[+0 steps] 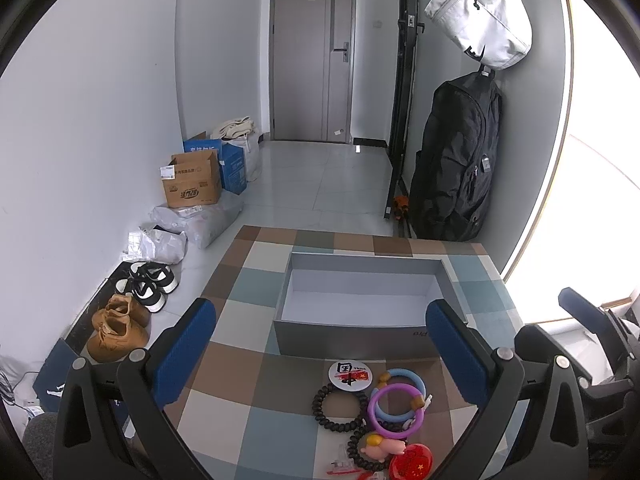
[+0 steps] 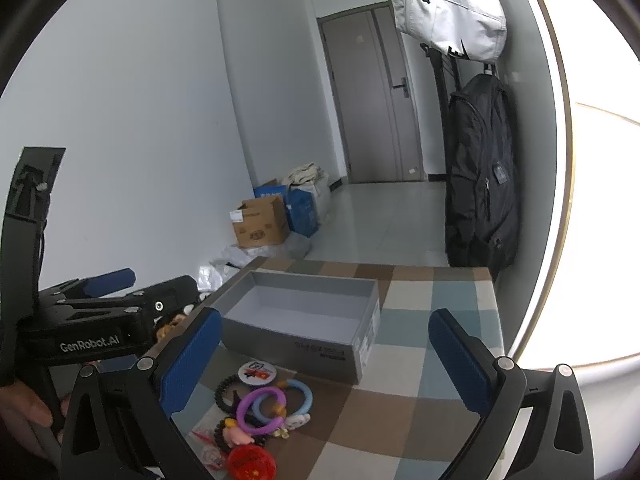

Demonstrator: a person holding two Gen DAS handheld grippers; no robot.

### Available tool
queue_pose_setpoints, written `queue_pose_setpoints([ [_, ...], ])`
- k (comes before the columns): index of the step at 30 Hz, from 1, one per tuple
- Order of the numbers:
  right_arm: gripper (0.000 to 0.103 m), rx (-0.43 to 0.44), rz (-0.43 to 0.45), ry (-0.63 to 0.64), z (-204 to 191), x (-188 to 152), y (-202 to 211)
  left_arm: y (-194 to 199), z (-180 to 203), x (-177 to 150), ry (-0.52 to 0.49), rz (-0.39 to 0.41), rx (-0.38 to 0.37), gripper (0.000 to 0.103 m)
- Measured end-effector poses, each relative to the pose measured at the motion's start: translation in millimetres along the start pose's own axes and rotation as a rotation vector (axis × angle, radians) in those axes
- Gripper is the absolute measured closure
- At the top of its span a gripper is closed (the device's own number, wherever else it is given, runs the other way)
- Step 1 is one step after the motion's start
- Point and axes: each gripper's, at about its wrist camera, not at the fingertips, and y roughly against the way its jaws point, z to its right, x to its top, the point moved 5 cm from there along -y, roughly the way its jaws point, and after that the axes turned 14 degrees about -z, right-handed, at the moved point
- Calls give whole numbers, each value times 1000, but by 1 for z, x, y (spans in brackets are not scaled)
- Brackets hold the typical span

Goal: Organize jewelry

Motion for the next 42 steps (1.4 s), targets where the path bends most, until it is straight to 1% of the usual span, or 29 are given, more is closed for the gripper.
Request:
queue_pose_setpoints([
  [15, 0, 0, -1, -1, -2, 0, -1, -3, 0, -2, 2, -11, -5, 1],
  [21, 0, 4, -15, -14, 1, 1, -3, -7, -1, -7, -9, -37, -22, 1],
  [23, 0, 10, -20, -20, 2, 1, -4, -8, -2, -11, -24, -52, -40, 1],
  [26, 0, 13, -36, -29, 5, 1, -7, -13, -3, -17, -53, -101, -79, 1],
  [30, 0, 16, -59, -45, 9, 2, -12, -19, -8, -26, -68, -157, -126, 1],
  [32, 0, 18, -69, -54, 12, 1, -14, -23, -10, -32, -80, -199, -158, 1],
  [38, 0, 26, -91, -83, 17, 1, -20, -29, -11, -58, -106, -324, -220, 1],
  [40, 0, 33, -97, -92, 18, 2, -22, -32, -8, -67, -128, -368, -223, 10],
  [42, 0, 42, -99, -99, 18, 3, -24, -34, -6, -77, -134, -419, -229, 14],
])
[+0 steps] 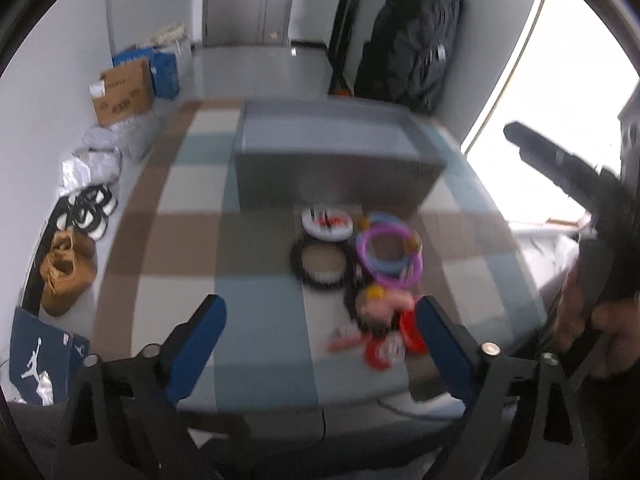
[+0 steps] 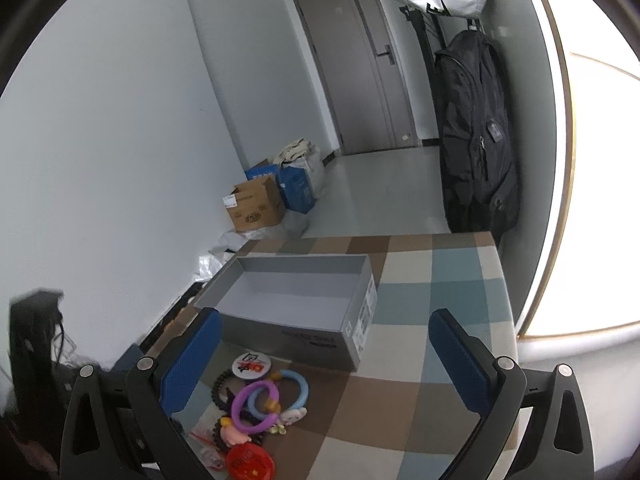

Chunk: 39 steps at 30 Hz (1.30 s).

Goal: Organize jewelry
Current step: 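Lower the left tool onto the clear-and-red hair clip and close it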

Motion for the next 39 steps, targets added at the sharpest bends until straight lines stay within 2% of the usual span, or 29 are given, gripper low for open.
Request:
queue_pose_setpoints([
  [5, 0, 19, -9, -11, 0, 2, -3, -7, 0, -7, 13, -74, -44, 33],
  [10, 0, 19, -12, -9, 0, 2, -3, -13, 5, -5, 16, -104, -78, 57],
  [13, 0, 21, -8, -5, 0, 2, -1, -12, 3, -6, 40, -113, -116, 66],
  [15, 0, 22, -4, -6, 0, 1, 0, -12, 4, -4, 45, -108, -128, 67],
  [19, 0, 21, 3, -4, 1, 1, 3, -19, 2, -3, 49, -114, -152, 79],
  [22, 0, 19, 7, -3, 2, 1, 5, -20, 1, -2, 49, -113, -154, 83],
  [31, 0, 25, -11, 11, -1, -4, 10, -20, -12, -2, 112, -125, -186, 86],
  [34, 0, 53, -62, 34, -9, -11, 9, -16, -15, 2, 137, -113, -206, 86],
  [39, 0, 134, -165, 55, -30, -37, 2, 4, -24, 11, 168, -33, -225, 86],
])
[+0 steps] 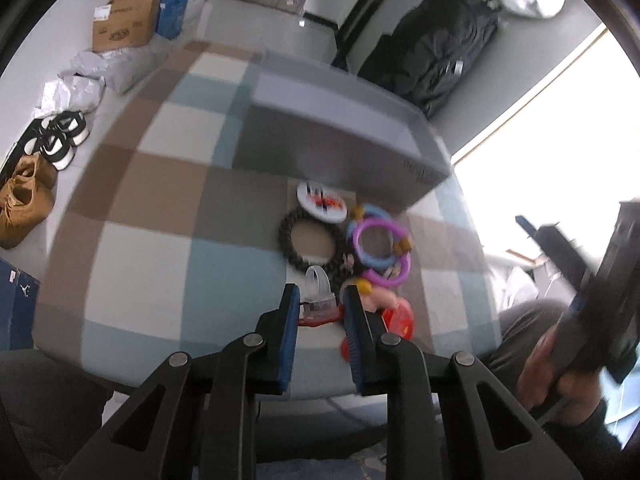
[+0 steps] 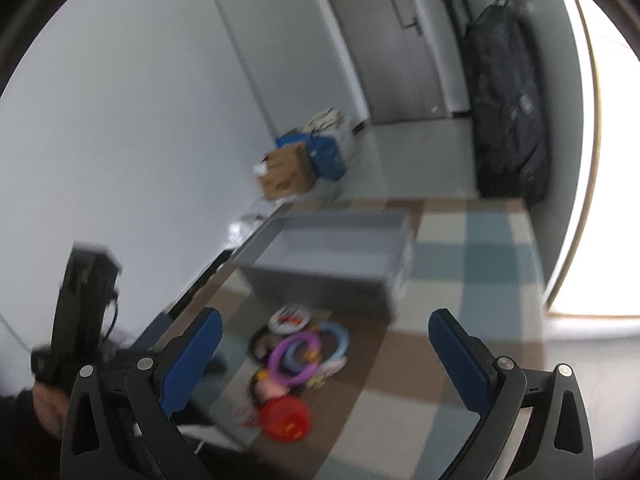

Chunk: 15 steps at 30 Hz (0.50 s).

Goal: Organize jewelry
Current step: 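Lower the left tool onto the clear-and-red hair clip and close it, then lift the hair clip with the left tool and carry it over the grey box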

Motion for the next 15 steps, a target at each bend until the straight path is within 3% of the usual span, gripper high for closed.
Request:
queue_pose_setpoints([
  [7, 10, 32, -126, 136, -48, -31, -21, 24, -6, 13, 36, 101, -16, 86],
  [15, 42, -71, -218, 317, -82, -56, -48, 37, -14, 19, 56, 155, -26, 86],
])
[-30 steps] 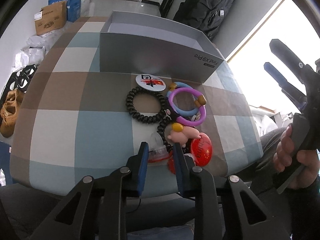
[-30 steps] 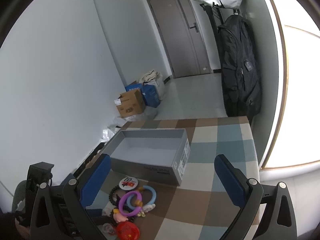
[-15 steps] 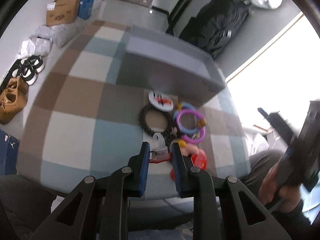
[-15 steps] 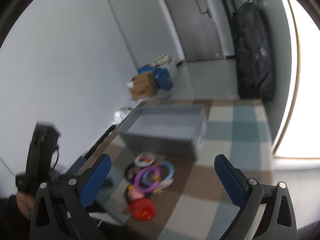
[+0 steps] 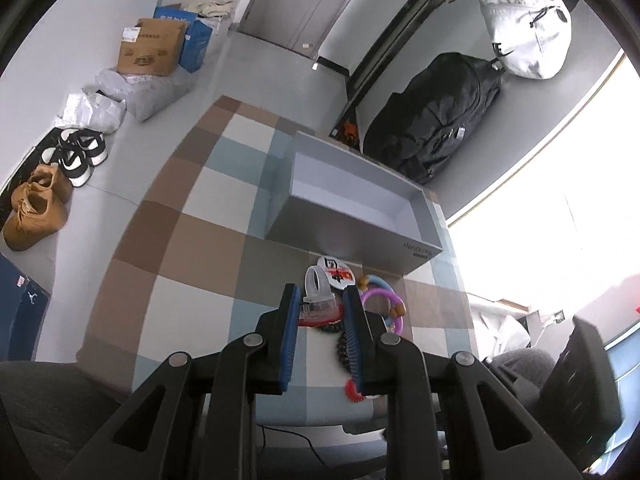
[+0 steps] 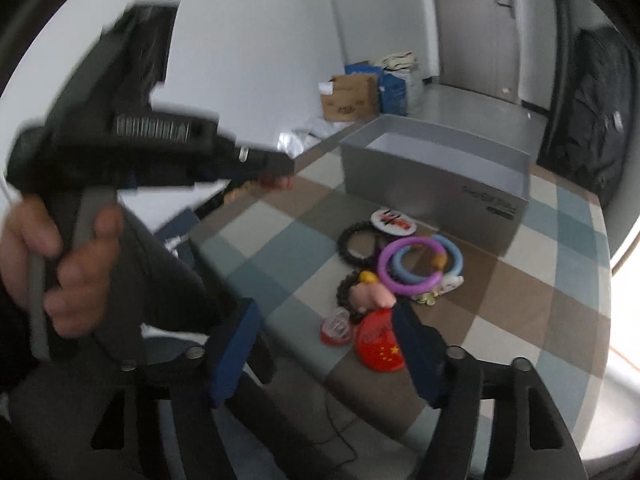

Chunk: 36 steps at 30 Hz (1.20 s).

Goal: Organize jewelry
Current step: 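Lift the hair clip with the left tool and carry it over the grey box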

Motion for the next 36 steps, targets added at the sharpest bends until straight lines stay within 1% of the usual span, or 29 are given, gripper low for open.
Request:
queue_pose_setpoints([
  [1, 44, -15, -8, 14, -3, -1, -4, 2, 1, 1, -2, 5, 0, 86],
  [4, 55, -63, -36, 43, -6, -1, -16, 5, 0, 2, -4, 11, -7, 86],
  [6, 67, -95, -53, 62, -8, 0, -23, 6, -2, 2, -3, 12, -13, 86],
  [8, 70, -120, -69, 77, -9, 0, -29, 6, -3, 2, -1, 11, -16, 86],
  [10, 76, -141, -78, 92, -11, -1, -33, 6, -3, 2, -2, 13, -17, 86],
  [12, 85, -173, -83, 108, -14, -1, -38, 6, -3, 1, -1, 11, -15, 86],
  [13, 87, -186, -80, 114, -14, 0, -38, 6, -3, 1, -1, 11, -14, 86],
  [14, 88, -187, -76, 115, -13, 1, -38, 6, -3, 1, -2, 9, -13, 86],
  [16, 88, -156, -69, 110, -15, 1, -35, 6, -3, 1, -3, 8, -12, 86],
  [19, 88, -133, -40, 93, -13, 4, -29, 6, -3, 1, -3, 11, -10, 86],
  [22, 88, -86, 8, 53, -10, 10, -18, 7, -1, 2, -12, 18, -4, 86],
  [24, 88, -56, 38, 15, -3, 14, -10, 7, 2, 3, -23, 24, -9, 86],
  [29, 88, 1, 107, -82, 20, 30, 11, 7, 5, 11, -30, 26, 14, 86],
  [33, 88, 24, 150, -124, 39, 45, 28, 9, 12, 24, -43, 37, 35, 86],
  [36, 88, 31, 179, -169, 59, 59, 38, 9, 23, 39, -64, 46, 32, 86],
])
